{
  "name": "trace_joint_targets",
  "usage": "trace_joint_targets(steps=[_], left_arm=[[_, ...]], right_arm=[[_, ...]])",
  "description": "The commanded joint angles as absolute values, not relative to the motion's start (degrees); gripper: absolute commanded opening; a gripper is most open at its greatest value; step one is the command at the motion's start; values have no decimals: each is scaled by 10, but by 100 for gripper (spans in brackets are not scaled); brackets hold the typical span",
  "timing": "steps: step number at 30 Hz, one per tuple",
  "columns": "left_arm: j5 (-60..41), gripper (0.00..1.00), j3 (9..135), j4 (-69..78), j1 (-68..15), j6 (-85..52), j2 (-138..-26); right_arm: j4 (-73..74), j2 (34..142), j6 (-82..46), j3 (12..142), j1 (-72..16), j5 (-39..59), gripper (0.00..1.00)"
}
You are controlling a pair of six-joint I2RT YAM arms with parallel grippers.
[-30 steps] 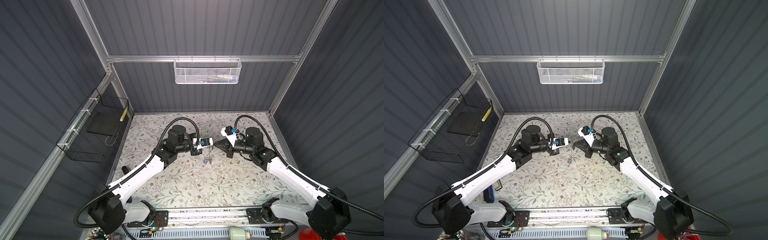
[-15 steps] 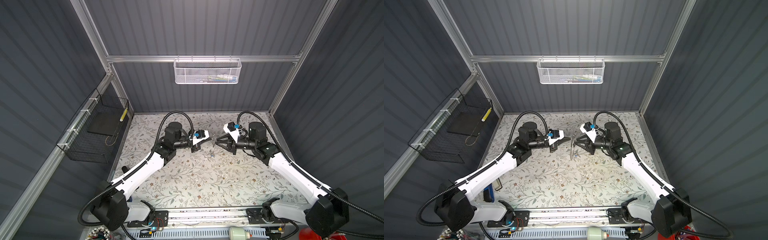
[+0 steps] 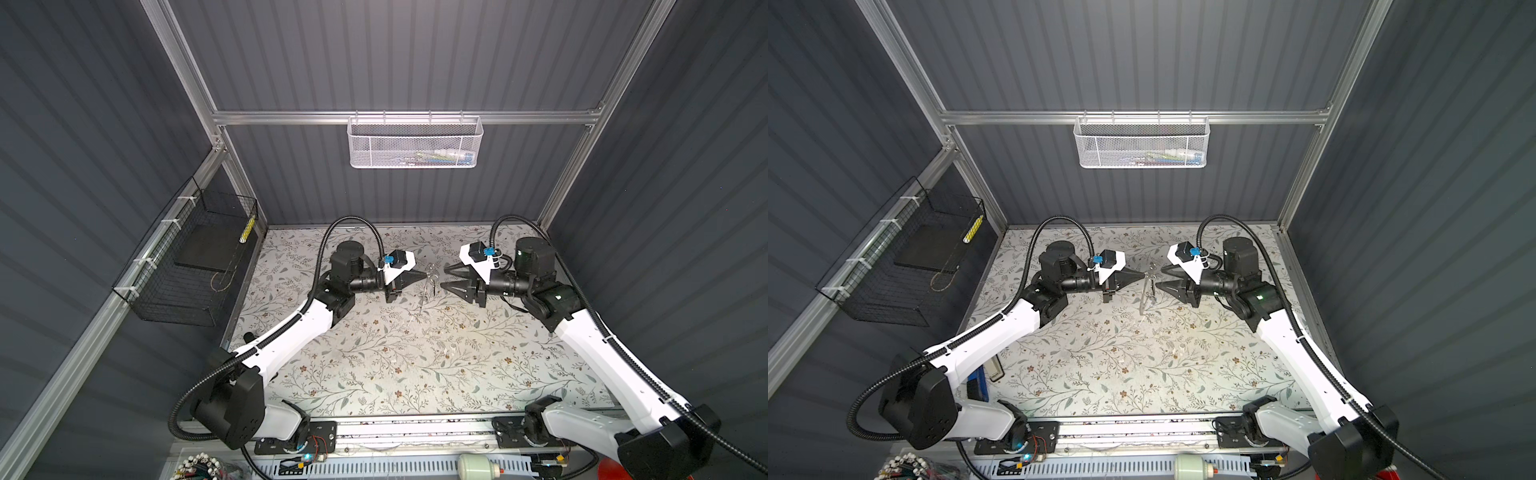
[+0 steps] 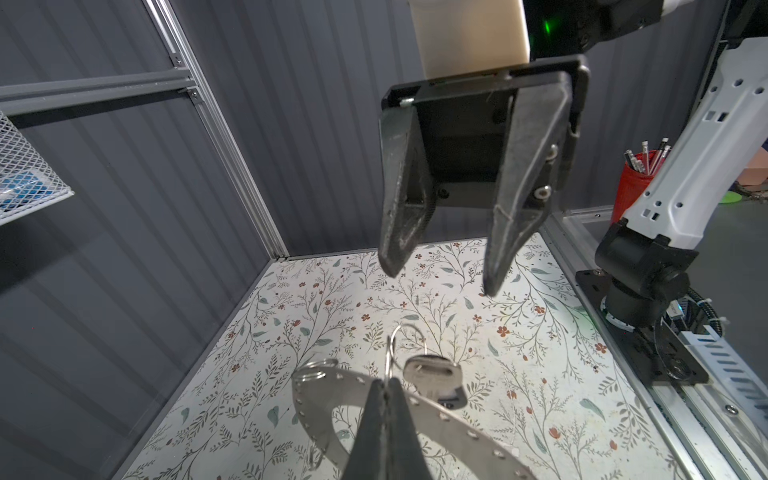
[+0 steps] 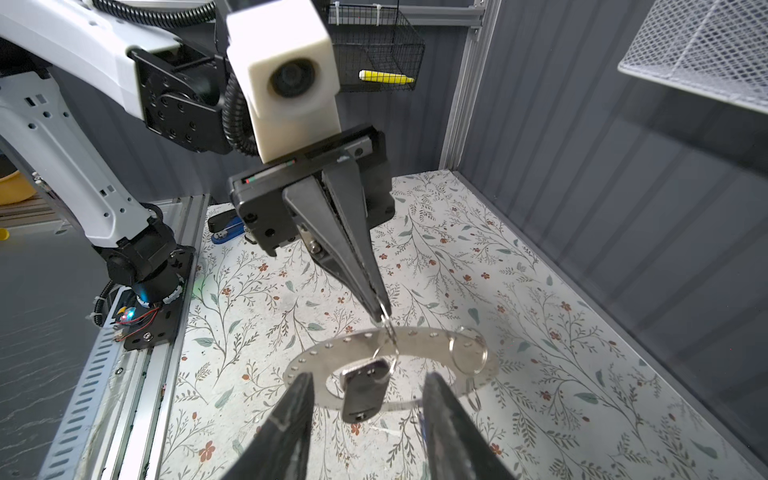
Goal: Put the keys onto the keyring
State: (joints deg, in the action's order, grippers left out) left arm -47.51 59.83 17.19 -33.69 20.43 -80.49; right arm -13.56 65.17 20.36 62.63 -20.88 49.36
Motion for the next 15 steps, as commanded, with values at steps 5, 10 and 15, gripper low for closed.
trace_joint_targets(steps=[5, 10, 15], left_arm=[[-495, 0, 622, 161, -335, 217, -797], [-502, 0, 629, 148, -335, 226, -795], [-527, 0, 633, 145, -335, 223, -797]], right_arm=[[-129, 688, 178, 669, -215, 524, 42], [-171, 705, 212, 683, -228, 516, 40], [-197, 710, 236, 688, -232, 509, 34]])
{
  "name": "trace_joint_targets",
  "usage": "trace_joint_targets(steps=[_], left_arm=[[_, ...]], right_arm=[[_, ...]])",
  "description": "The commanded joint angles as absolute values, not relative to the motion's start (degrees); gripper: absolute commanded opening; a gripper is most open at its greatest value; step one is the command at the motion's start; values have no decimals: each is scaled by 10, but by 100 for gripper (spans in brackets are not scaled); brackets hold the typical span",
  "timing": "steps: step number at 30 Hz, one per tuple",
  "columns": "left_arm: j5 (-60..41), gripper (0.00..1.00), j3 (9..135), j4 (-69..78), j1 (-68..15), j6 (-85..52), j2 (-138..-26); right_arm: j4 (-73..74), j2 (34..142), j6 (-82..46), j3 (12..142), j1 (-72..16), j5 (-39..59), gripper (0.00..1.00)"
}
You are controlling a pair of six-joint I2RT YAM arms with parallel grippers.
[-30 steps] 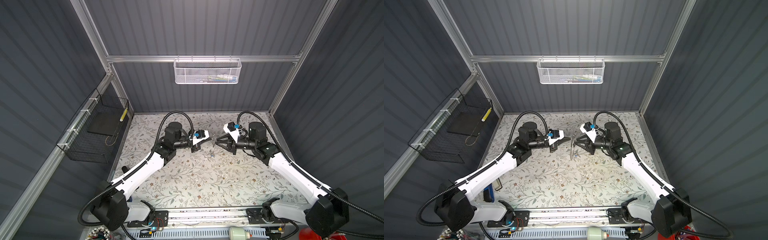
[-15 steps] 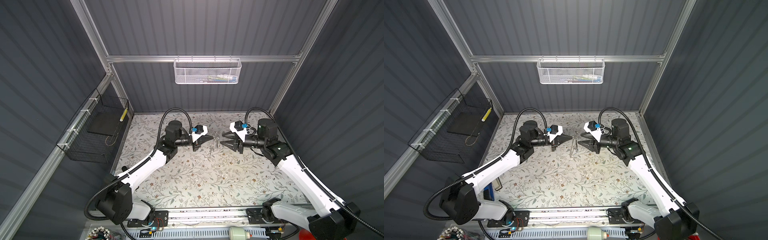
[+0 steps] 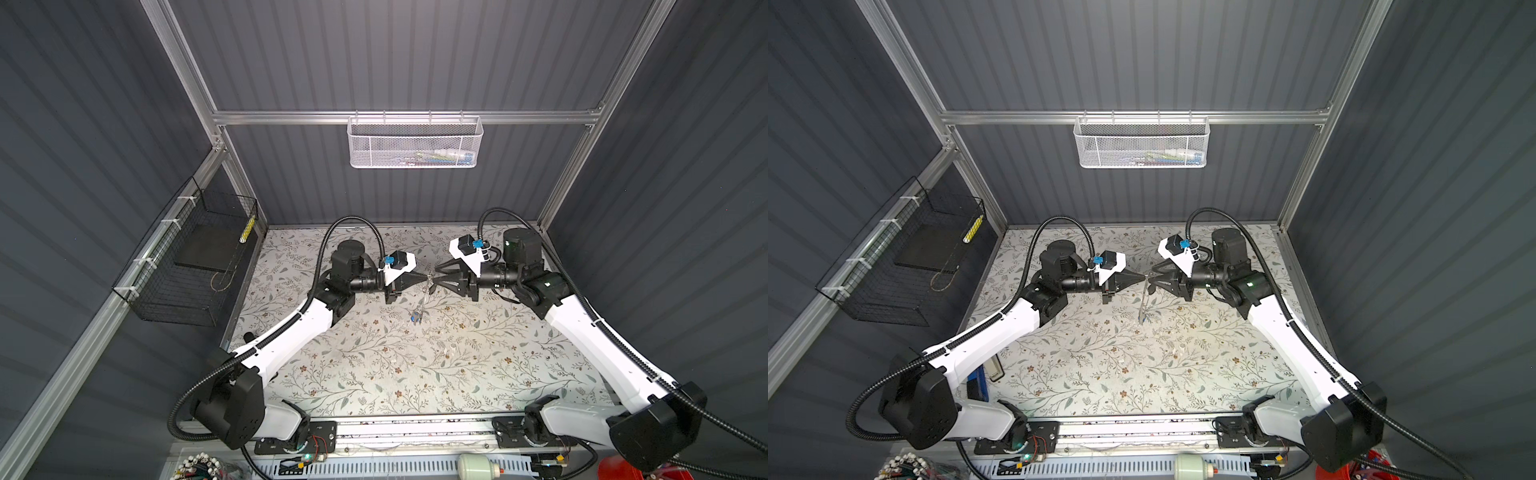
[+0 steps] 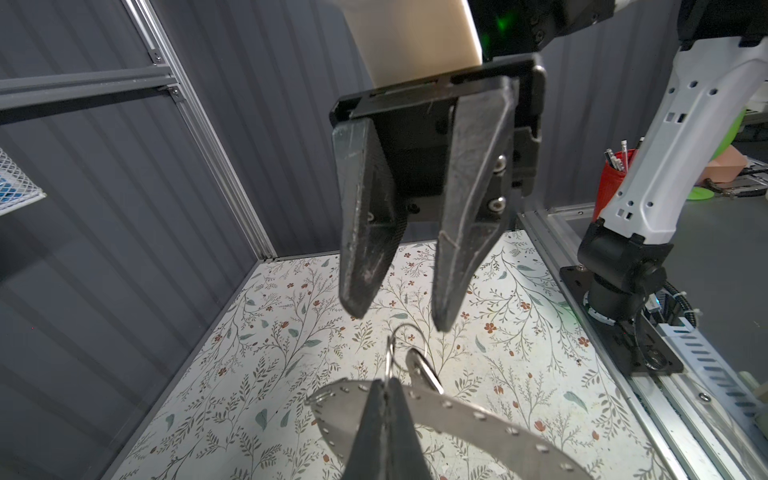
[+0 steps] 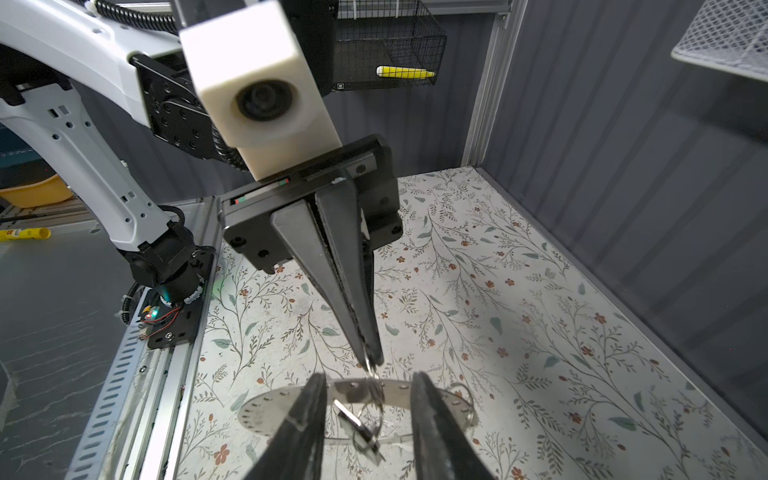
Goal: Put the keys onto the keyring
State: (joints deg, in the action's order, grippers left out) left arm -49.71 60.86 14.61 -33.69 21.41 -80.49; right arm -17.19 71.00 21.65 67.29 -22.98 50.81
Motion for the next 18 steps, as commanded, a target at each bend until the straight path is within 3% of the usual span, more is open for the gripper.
trace_joint_targets(steps=[1, 18], left_arm=[[-529, 0, 634, 143, -335, 224, -798], [-549, 0, 660, 93, -337, 242, -811]], right_arm=[[-201, 711, 243, 688, -233, 509, 33], [-217, 714, 282, 689, -234, 500, 22]])
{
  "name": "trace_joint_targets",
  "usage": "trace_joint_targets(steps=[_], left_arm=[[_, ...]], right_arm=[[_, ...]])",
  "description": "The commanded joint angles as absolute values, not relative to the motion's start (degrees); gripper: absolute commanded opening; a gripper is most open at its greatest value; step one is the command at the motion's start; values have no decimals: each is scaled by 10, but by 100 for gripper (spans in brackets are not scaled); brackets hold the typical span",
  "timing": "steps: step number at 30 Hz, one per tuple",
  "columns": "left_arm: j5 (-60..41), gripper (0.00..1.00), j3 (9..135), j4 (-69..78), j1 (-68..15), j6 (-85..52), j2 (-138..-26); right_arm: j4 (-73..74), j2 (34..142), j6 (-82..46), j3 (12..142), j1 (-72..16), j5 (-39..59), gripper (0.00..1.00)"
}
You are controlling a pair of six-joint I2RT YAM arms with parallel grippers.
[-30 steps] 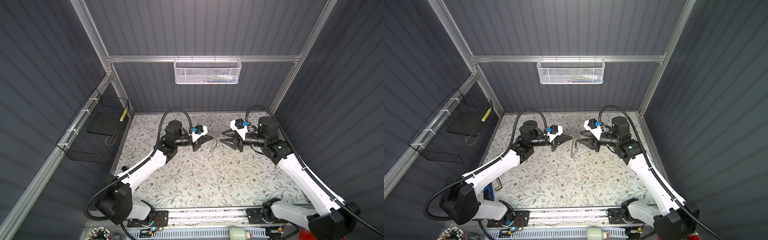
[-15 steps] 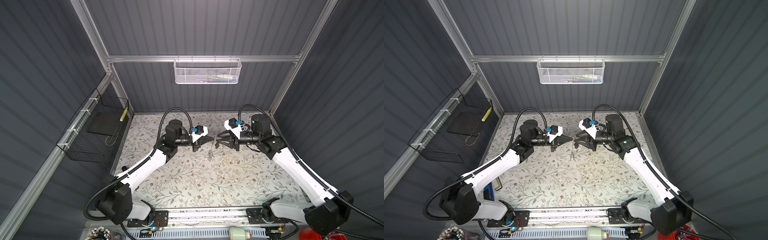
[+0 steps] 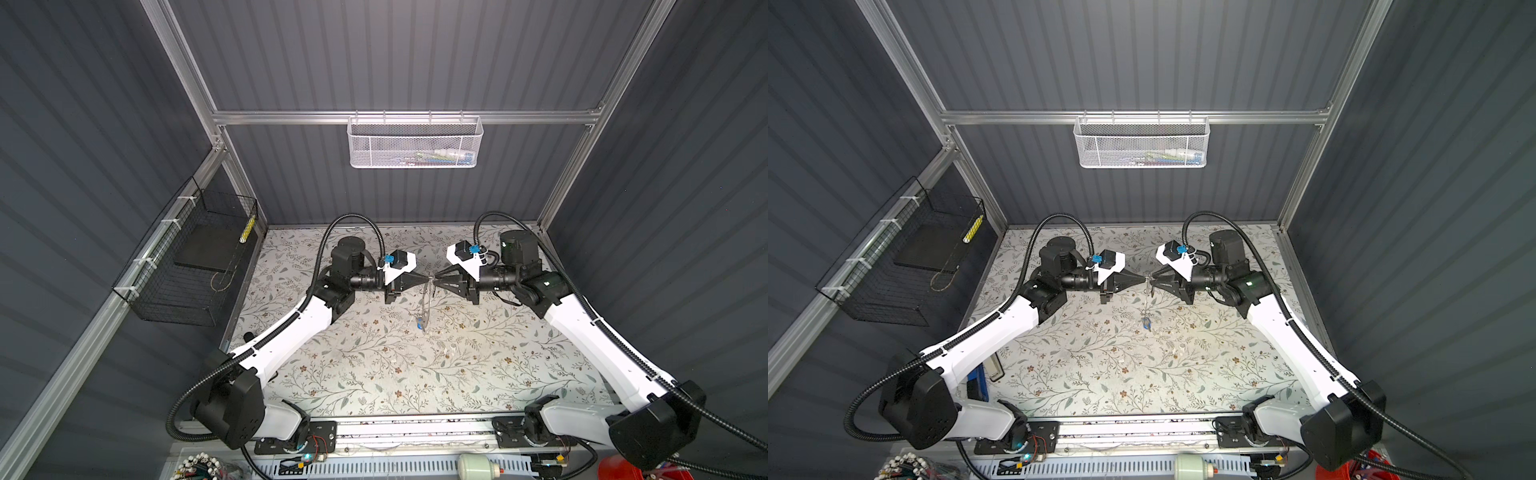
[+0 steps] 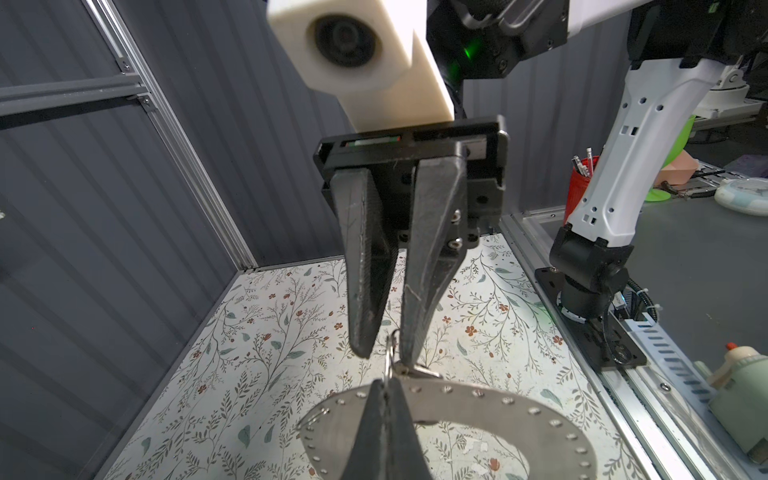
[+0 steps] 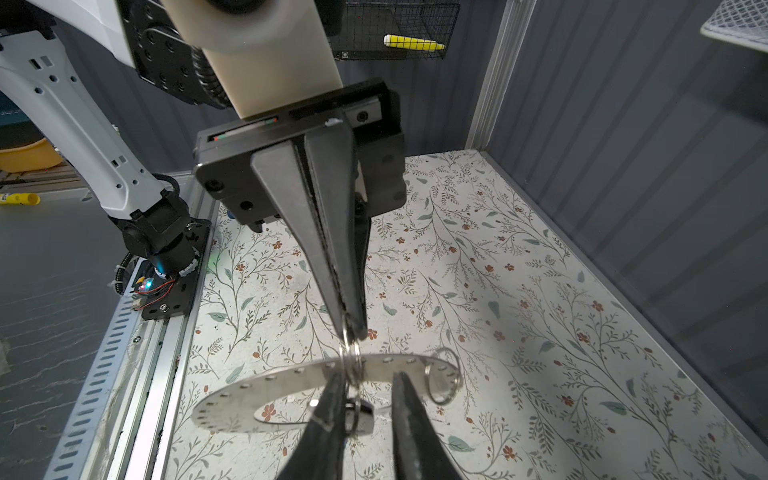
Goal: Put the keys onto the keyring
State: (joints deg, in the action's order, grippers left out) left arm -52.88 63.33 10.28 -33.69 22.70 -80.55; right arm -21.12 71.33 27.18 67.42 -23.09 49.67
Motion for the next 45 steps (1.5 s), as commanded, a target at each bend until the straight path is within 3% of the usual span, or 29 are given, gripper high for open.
trace_joint_targets(steps=[1, 12, 15, 24, 26, 27, 31, 39, 45], left_arm=[[-549, 0, 661, 90, -337, 243, -812], [-561, 0, 678, 60, -337, 262, -822], [-566, 0, 685, 56, -337, 262, -827], [-566, 0, 713, -8, -337, 295, -839], [-555, 7, 714, -17, -337, 299, -836], [-545, 16, 716, -28, -337, 306, -835], [-503, 27, 743, -100, -337, 358, -829], [-394, 29, 846, -290, -378, 492, -842], [-349, 29, 891, -338, -406, 519, -864]], right_arm=[[-217, 714, 284, 688, -234, 501, 21], [-219, 710, 304, 682, -236, 528, 17], [-220, 714, 312, 682, -236, 532, 8], [-242, 715, 318, 682, -238, 531, 0], [-248, 712, 319, 680, -238, 527, 0], [-252, 711, 321, 679, -238, 525, 0], [-272, 707, 323, 680, -238, 511, 0], [-313, 716, 314, 695, -239, 489, 0], [-315, 713, 316, 695, -243, 480, 0]])
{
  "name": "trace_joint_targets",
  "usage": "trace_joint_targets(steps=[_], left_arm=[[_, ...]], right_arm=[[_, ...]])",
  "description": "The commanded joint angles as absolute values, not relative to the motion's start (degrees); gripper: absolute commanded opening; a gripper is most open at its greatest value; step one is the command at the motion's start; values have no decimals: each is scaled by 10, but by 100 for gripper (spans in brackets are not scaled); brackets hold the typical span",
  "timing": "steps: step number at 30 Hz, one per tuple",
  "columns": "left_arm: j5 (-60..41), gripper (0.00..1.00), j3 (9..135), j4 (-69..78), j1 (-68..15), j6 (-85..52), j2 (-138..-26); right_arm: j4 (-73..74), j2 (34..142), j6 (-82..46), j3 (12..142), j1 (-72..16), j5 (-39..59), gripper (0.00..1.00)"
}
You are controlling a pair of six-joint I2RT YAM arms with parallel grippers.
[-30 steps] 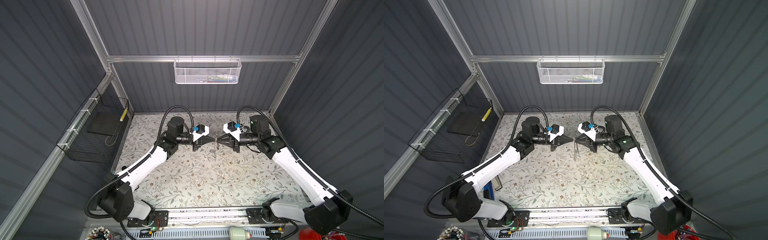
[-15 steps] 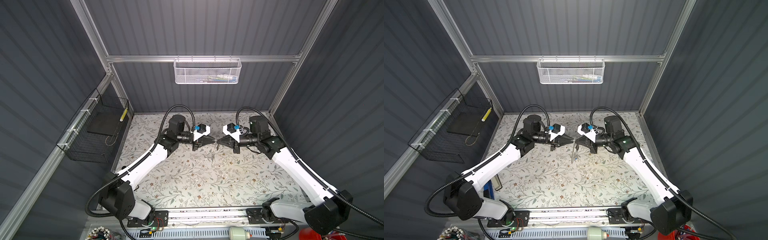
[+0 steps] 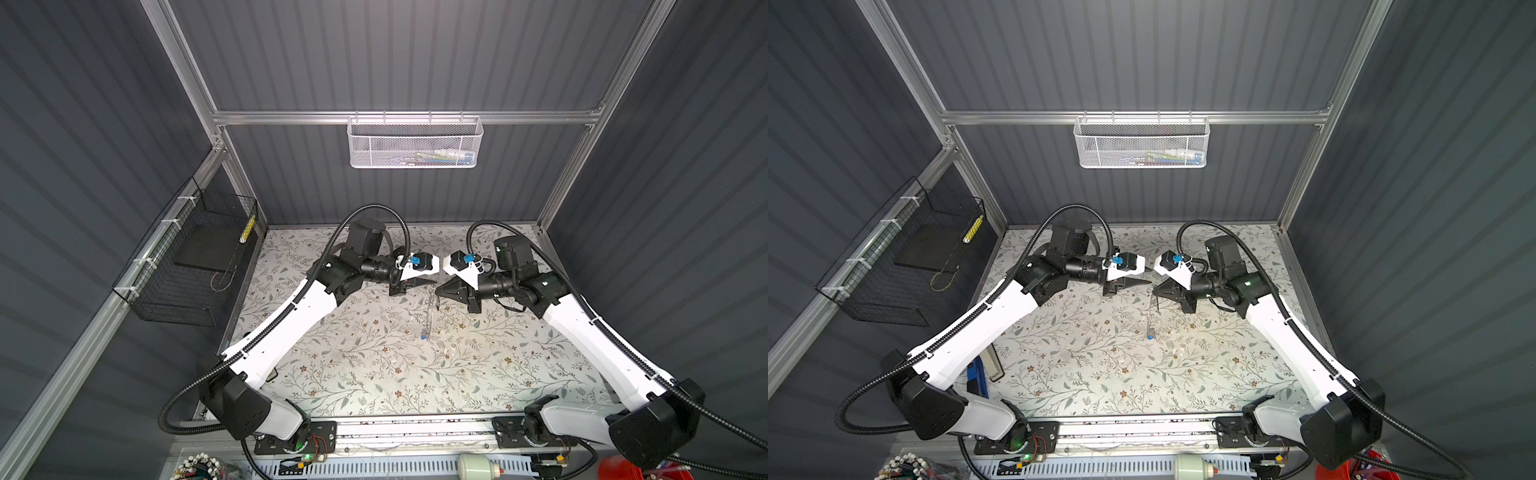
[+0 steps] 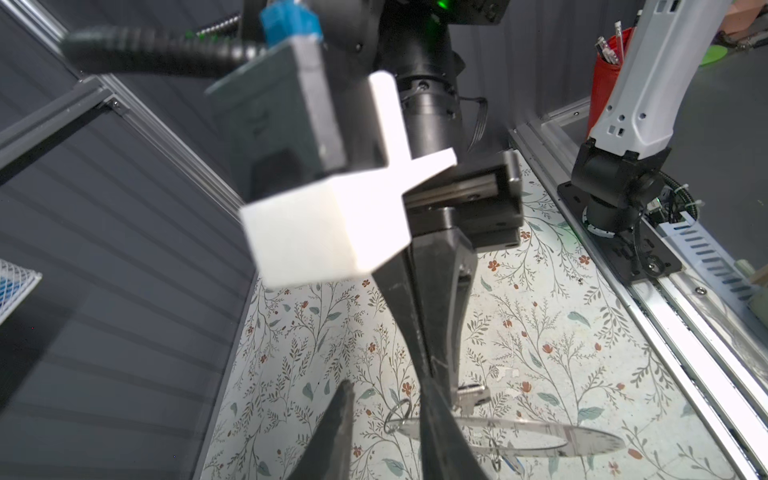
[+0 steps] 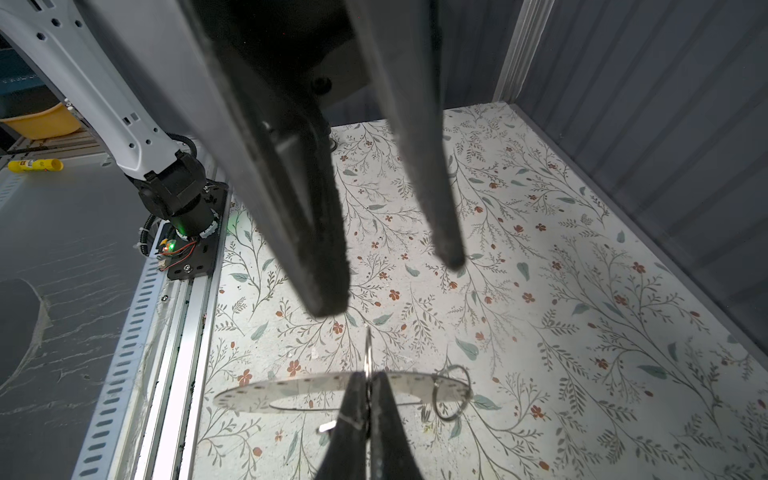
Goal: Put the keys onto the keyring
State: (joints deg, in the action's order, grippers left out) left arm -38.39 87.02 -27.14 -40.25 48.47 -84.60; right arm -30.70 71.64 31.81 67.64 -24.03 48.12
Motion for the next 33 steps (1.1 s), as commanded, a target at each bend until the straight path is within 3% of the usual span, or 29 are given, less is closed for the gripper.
trace_joint_targets(steps=[1, 14, 23, 33], left_arm=[[-346, 29, 899, -348, -410, 523, -869], [-295, 26, 932, -417, -438, 532, -892], [-281, 14, 949, -439, -446, 549, -909], [-260, 13, 954, -439, -449, 543, -918]], right_arm=[[-318, 712, 318, 695, -244, 477, 0], [-325, 710, 323, 698, -244, 466, 0], [-323, 710, 324, 697, -251, 459, 0], [-313, 701, 327, 692, -255, 446, 0]])
